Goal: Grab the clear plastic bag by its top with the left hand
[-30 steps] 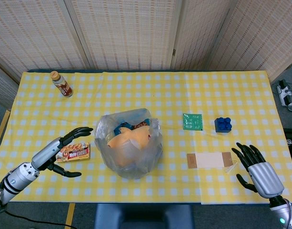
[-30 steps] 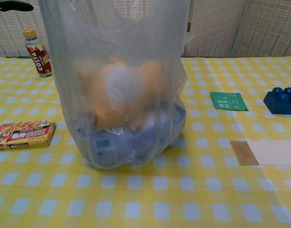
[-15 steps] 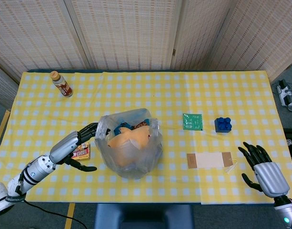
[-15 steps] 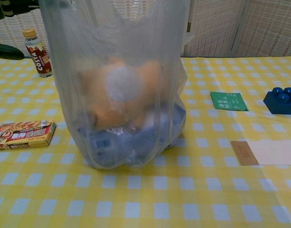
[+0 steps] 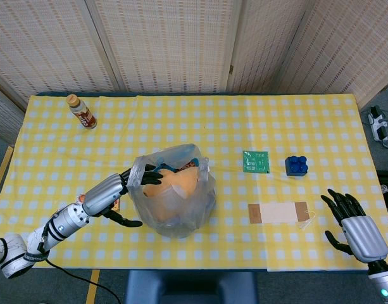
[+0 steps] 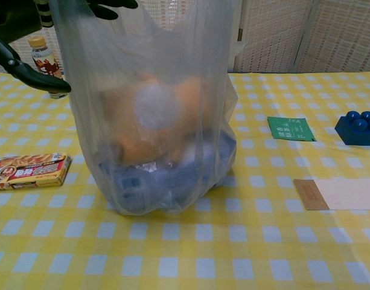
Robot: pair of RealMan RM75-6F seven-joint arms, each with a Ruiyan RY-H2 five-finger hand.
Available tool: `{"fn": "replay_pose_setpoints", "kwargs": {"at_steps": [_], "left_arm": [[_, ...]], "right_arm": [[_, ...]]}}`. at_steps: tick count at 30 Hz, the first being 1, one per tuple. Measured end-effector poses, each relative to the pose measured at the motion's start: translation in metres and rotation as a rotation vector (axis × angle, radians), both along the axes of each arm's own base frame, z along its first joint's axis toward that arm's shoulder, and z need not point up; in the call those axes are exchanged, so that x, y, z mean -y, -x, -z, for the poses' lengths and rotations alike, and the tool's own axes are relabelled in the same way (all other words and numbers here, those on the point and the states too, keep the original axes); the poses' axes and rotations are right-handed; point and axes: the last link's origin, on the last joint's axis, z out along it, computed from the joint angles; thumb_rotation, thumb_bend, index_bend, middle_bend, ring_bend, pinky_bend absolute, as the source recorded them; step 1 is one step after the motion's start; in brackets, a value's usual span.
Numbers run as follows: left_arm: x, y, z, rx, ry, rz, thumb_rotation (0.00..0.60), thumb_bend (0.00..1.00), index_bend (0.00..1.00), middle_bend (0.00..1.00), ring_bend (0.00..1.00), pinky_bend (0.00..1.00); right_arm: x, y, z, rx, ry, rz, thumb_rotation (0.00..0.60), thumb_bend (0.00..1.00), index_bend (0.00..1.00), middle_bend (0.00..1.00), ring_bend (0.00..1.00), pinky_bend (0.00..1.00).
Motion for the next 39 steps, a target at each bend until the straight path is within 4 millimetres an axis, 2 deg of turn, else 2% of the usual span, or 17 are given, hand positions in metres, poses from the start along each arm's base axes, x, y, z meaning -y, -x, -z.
{"fn": "replay_pose_setpoints", "kwargs": {"at_steps": [14, 20, 39], "left_arm": [[0.008, -0.022, 0.009, 0.005, 0.025, 0.056, 0.600, 0.07, 0.19, 0.17, 0.08, 0.12], [0.003, -0.032, 0.019, -0.018, 0.045, 0.047, 0.600, 0.07, 0.18, 0.17, 0.08, 0.12], [-0.009, -0.050, 0.029, 0.010, 0.146, 0.015, 0.600, 0.07, 0.16, 0.13, 0.04, 0.12]], "right_arm": [[-0.002, -0.001, -0.004, 0.011, 0.005, -0.005, 0.600, 0.41, 0.00, 0.00, 0.00, 0.00], [-0.005, -0.001, -0.007, 0.014, 0.016, -0.015, 0.600, 0.41, 0.00, 0.00, 0.00, 0.00], [-0.003, 0.001, -0.008, 0.015, 0.019, -0.011, 0.600, 0.41, 0.00, 0.00, 0.00, 0.00]]}}
